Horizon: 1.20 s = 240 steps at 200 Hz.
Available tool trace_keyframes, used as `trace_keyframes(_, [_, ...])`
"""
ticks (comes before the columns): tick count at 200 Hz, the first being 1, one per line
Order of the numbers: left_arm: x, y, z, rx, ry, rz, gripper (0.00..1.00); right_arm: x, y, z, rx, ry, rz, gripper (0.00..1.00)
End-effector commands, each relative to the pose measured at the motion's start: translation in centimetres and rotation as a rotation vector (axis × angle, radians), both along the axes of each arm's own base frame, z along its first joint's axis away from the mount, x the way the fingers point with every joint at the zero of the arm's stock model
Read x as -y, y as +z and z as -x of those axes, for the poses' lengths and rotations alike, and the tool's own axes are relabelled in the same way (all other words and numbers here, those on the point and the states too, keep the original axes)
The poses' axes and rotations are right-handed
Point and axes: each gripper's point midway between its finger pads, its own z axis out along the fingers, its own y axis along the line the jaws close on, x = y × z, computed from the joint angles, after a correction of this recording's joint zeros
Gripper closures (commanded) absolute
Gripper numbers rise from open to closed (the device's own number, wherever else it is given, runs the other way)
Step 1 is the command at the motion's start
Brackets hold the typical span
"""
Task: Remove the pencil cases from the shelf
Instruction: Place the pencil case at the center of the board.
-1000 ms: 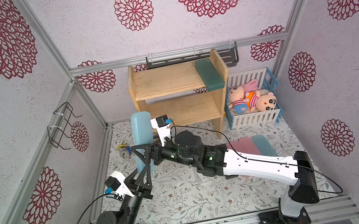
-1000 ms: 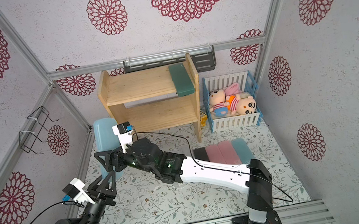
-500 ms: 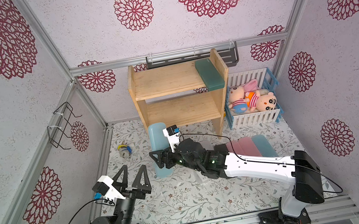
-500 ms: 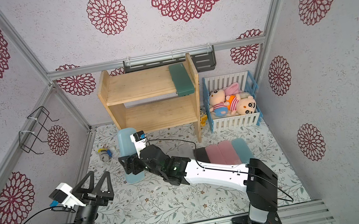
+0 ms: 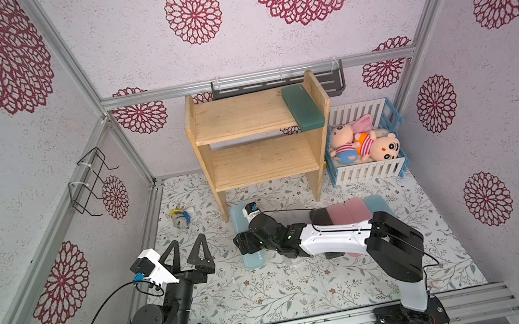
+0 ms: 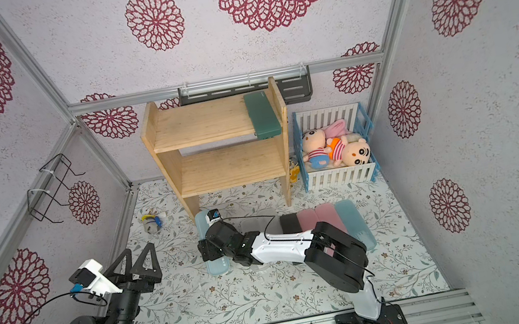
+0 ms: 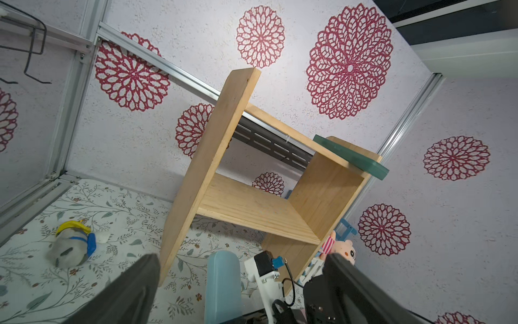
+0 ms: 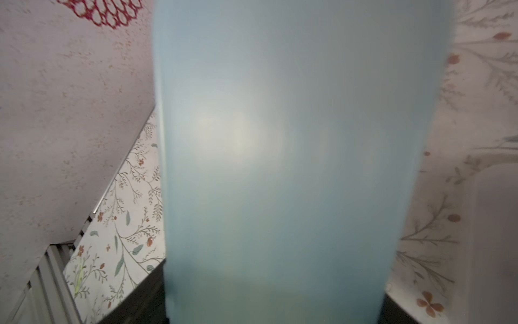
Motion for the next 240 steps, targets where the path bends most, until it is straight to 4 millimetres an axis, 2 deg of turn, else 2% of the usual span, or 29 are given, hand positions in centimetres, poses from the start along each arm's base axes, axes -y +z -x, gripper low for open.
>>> trace_keyframes(1, [-0.5,-0.1,0.1,-0.016,0.018,0.004,0.03,-0.1,1.2,-1.6,-0.006,-0.04,-0.044,0.26])
trace_keyframes(93, [-1.3,-0.5,0.6,-0.02,0.042,0.0,0.03,2.4,-3.5,-3.4,-0.076,-0.131,0.045,0.18])
trace_keyframes(136, [-1.1,-0.7,0.2,-0.035,0.046,-0.01,0.03,3.0,-5.2,-3.5,-0.085,-0.144,0.101,0.16])
trace_keyframes(156, [-1.1,-0.6,0.2,-0.043,0.046,-0.013,0.03,3.4,-5.8,-3.5,-0.087,-0.149,0.125,0.11])
trace_keyframes(182, [-1.2,-0.5,0.2,-0.038,0.05,-0.006,0.03,3.8,-5.5,-3.6,-0.07,-0.159,0.135,0.02])
trace_keyframes(205, [-1.1,-0.6,0.0,-0.045,0.056,-0.019,0.03,3.7,-4.2,-3.6,-0.044,-0.161,0.123,0.01])
trace_keyframes(223, [-1.0,-0.7,-0.4,-0.054,0.068,-0.024,0.03,3.4,-2.0,-3.4,0.012,-0.154,0.091,0.01])
trace_keyframes(240, [-0.8,-0.5,-0.6,-0.062,0.07,-0.015,0.03,1.5,0.4,-2.6,0.062,-0.103,0.019,0.01])
